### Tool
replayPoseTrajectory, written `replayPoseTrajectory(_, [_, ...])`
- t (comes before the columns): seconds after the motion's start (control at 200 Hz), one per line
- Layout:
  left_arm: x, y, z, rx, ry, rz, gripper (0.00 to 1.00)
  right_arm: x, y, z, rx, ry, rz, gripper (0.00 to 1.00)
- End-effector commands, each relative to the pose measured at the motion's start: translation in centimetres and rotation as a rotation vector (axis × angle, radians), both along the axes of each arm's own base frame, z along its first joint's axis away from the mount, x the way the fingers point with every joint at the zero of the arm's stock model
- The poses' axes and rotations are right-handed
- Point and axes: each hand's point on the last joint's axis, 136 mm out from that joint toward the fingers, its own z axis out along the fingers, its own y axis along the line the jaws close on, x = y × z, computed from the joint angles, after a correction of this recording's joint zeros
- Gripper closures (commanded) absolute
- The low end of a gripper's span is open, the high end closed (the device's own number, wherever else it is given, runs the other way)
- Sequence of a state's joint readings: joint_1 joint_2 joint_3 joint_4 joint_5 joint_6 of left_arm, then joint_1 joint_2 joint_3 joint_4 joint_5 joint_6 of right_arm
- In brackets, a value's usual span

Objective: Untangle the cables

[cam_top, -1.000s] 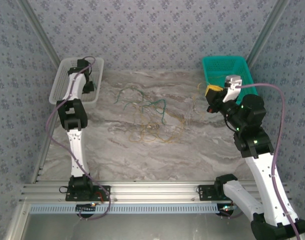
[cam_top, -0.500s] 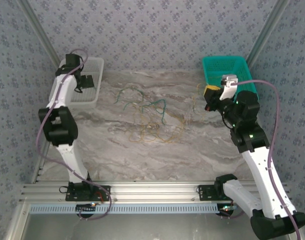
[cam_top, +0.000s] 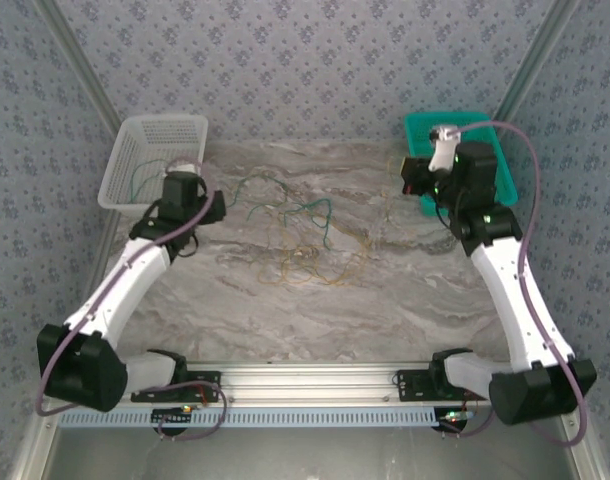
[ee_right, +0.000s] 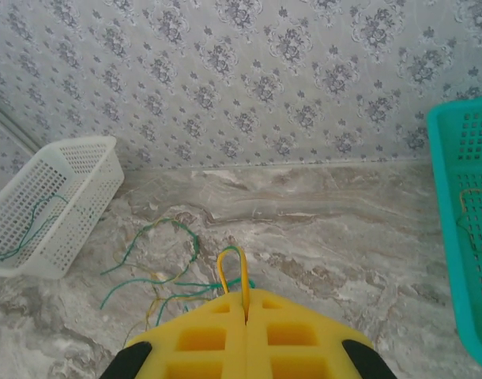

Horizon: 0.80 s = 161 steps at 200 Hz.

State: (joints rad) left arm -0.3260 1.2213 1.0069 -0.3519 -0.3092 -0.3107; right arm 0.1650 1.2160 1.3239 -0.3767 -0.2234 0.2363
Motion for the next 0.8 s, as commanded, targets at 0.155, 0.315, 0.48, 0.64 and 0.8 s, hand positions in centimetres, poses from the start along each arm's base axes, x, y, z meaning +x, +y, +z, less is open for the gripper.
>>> replayPoseTrajectory(0.155, [-2.6, -3.3, -3.0, -0.024, 0.021, -0.042, 0.09, 0.3, -2.3, -12.8, -0.143, 0.443, -0.122, 1.00])
replayPoseTrajectory(0.315, [-3.5, -3.2, -4.9, 0.002, 0.047, -0.053, 0.09, -2.0, -3.2, -18.7, -0.230, 0.607, -0.186, 1.00])
replayPoseTrajectory(0.48, [-2.6, -3.6, -5.9, 0.027, 0.072, -0.064, 0.09, -2.5, -4.1, -24.7, -0.313, 0.766, -0.243, 1.00])
replayPoseTrajectory(0.64, [-2.0, -4.4, -7.0, 0.029, 0.101, -0.080, 0.09, -1.1, -3.5, -28.1, -0.330, 0.859, -0.247, 0.97])
replayPoseTrajectory(0.8, [-2.3, -4.6, -8.1, 0.028, 0.122, -0.080, 0.09, -1.2, -3.2, -31.8, -0.356, 0.960, -0.243, 0.93])
